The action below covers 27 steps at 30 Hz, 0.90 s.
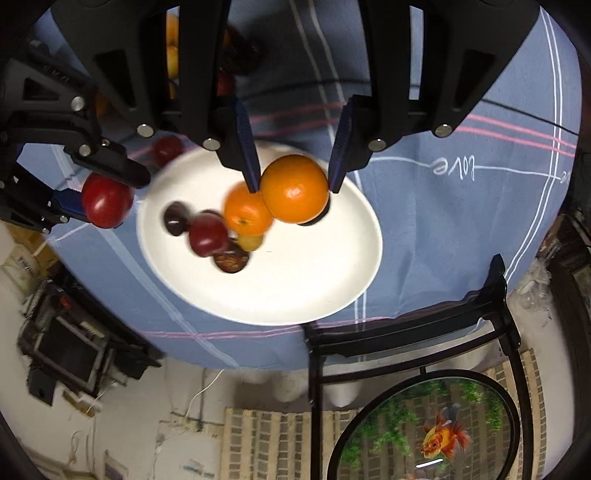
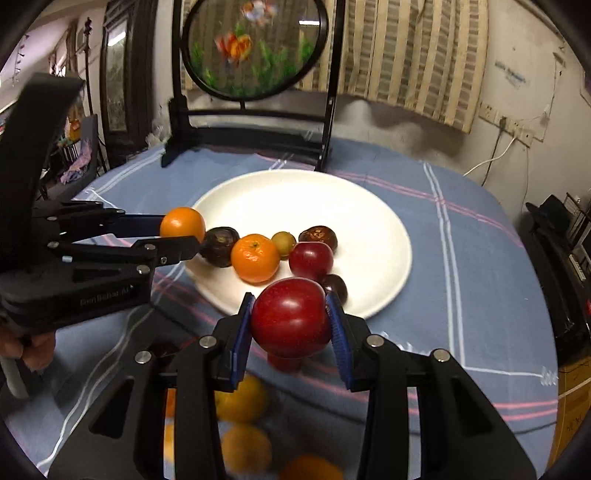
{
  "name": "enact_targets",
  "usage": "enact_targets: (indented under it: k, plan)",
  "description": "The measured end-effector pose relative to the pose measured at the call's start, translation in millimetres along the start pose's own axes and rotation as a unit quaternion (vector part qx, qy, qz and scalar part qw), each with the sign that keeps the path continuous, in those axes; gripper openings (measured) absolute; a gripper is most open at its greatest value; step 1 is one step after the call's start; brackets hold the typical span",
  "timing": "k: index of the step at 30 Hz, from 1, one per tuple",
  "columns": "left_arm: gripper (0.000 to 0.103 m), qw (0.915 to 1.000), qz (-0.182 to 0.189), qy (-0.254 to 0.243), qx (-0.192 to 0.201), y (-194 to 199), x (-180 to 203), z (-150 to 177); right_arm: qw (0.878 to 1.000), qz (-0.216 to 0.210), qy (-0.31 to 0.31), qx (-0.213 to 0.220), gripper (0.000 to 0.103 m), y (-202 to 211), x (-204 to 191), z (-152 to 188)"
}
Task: Organize fruits
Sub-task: 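Place the tangerine and tomato on the white plate and open both tools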
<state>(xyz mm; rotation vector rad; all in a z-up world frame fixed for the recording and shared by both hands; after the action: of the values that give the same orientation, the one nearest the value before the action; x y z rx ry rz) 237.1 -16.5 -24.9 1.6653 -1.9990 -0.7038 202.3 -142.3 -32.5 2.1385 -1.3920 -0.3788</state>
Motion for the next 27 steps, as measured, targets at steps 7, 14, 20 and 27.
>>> enact_targets:
  k: [7,14,20,27]
  plan:
    - [0.044,0.9999,0.003,0.014,-0.005,-25.9,-7.2,-8.1,1.000,0.000,0.010,-0.019,0.045,-40.1,3.3,0.3]
    - [0.067,0.9993,0.006,0.034,0.012,-15.8,-12.6,-15.3,1.000,0.000,0.005,0.000,0.059,-20.4,9.1,-4.1]
    - [0.075,0.9993,0.011,0.029,0.021,11.8,-9.3,-4.4,0.999,0.001,-0.033,0.011,0.060,18.4,25.8,5.0]
    - [0.079,0.9990,0.027,0.024,0.027,49.1,2.5,23.2,0.999,0.017,-0.040,0.011,0.060,70.0,36.6,37.6]
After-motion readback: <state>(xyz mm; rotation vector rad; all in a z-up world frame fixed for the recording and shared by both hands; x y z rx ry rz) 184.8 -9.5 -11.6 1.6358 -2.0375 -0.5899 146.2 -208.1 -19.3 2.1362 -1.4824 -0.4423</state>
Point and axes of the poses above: each gripper's, at about its wrist camera, not at the fingertips, and y roughly against the way its jaws point, x to its right, z to its underside, the point moved 5 cm from there along -y, roughly the way its jaws point, and after that the axes turned 8 degrees about x, right-handed, at the moved point
